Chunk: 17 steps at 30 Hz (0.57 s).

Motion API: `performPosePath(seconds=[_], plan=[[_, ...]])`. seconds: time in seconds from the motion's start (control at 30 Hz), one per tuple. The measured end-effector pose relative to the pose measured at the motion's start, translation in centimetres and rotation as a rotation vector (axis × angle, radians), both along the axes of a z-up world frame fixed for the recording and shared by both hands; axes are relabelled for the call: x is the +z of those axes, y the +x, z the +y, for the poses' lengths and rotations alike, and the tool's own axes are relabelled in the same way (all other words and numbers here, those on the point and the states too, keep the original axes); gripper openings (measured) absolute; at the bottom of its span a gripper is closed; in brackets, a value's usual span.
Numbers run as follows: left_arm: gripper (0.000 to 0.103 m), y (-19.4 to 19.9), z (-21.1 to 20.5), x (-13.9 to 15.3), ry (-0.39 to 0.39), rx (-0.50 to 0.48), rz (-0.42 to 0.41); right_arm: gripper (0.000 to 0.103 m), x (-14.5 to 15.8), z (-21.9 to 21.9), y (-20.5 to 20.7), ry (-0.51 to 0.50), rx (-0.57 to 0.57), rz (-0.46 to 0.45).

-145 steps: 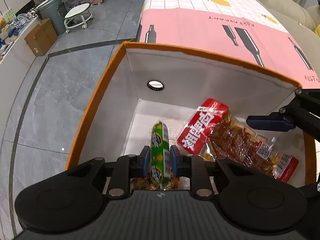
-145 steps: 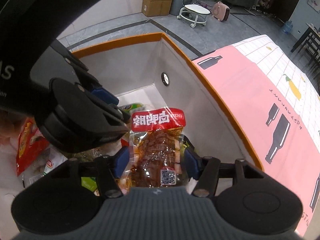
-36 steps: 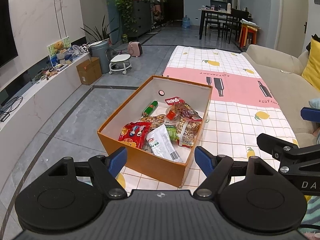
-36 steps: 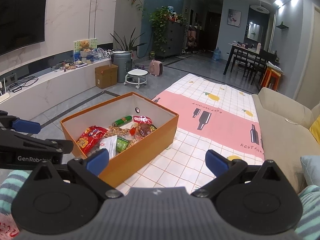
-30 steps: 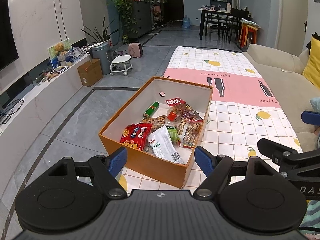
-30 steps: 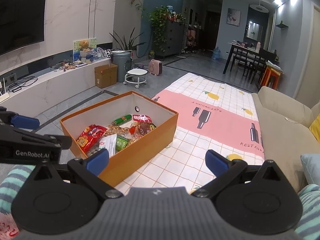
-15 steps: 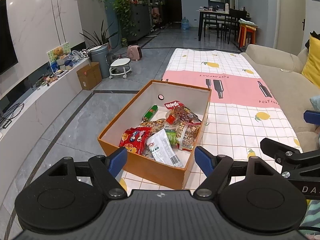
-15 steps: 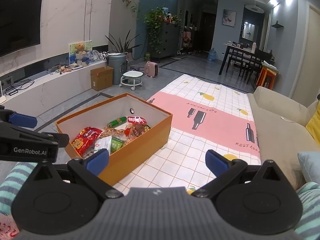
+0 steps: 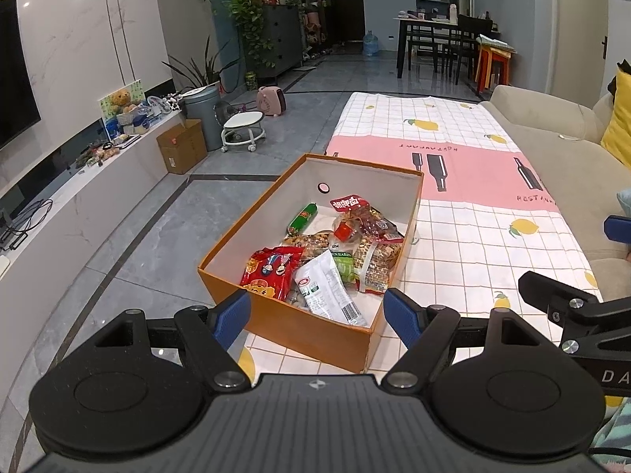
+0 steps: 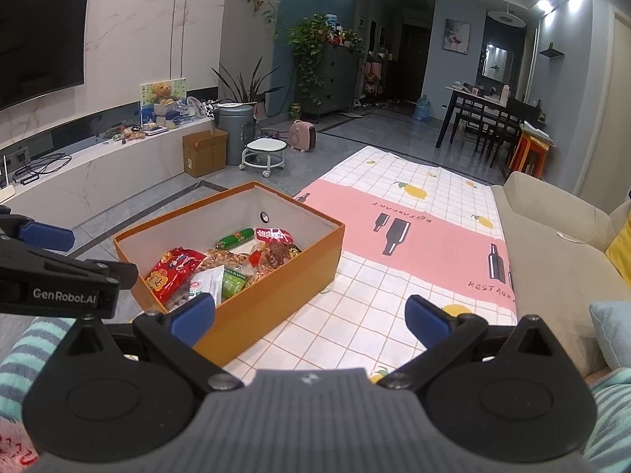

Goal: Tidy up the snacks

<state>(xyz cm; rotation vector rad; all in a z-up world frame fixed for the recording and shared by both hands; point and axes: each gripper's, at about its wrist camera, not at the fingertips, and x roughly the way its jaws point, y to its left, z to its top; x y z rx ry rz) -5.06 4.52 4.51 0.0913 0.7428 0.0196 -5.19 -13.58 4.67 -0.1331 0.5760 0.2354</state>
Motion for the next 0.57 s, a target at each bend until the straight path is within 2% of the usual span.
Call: performPosePath(seconds=[0.57], plan=[[0.09, -0.07, -0.12, -0.02, 0.014, -0.008, -0.006, 0.099, -0.27, 0.0, 0.16, 0.01, 0.003, 0.018]])
